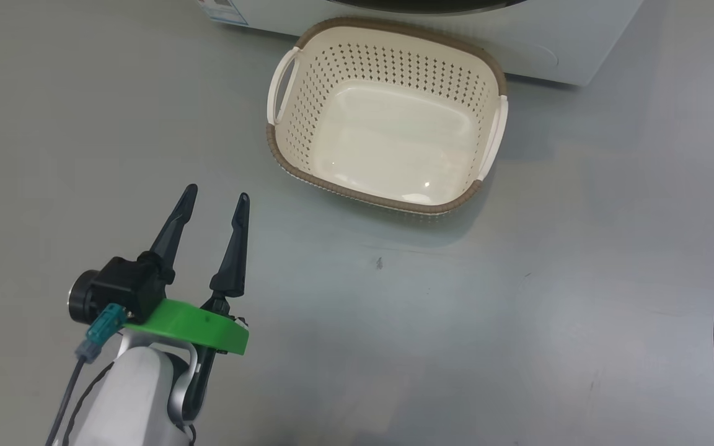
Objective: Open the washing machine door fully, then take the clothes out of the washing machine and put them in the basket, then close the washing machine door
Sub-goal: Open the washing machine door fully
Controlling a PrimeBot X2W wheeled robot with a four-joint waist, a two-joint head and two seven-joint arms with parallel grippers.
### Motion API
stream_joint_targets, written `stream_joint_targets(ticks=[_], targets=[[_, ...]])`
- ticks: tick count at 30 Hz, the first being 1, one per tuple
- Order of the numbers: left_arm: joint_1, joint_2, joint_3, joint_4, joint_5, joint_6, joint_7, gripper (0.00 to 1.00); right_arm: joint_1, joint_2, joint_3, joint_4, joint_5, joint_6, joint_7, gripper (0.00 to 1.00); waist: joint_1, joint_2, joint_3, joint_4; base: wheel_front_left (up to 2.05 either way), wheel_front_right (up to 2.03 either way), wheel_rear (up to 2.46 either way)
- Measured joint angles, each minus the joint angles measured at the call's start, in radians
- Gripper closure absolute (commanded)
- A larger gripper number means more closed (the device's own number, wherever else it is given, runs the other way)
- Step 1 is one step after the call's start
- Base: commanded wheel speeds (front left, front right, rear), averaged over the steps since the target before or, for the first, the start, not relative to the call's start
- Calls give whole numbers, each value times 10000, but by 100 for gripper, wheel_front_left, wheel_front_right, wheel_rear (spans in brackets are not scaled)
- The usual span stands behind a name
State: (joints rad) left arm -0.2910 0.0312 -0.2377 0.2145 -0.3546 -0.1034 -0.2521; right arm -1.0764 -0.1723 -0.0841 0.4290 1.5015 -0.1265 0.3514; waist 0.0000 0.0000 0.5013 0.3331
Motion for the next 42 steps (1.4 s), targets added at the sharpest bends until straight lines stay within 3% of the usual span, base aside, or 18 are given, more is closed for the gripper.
stream_joint_targets(ticks=[8,42], targets=[[-108,-25,-142,35,-253,2,0,0,-667,-56,336,748,0,-12,543,100,0,0,268,319,0,0,0],[-162,-56,-403,127,-460,113,0,0,-2221,-537,23,3461,558,-8,1735,100,0,0,471,802,0,0,0]])
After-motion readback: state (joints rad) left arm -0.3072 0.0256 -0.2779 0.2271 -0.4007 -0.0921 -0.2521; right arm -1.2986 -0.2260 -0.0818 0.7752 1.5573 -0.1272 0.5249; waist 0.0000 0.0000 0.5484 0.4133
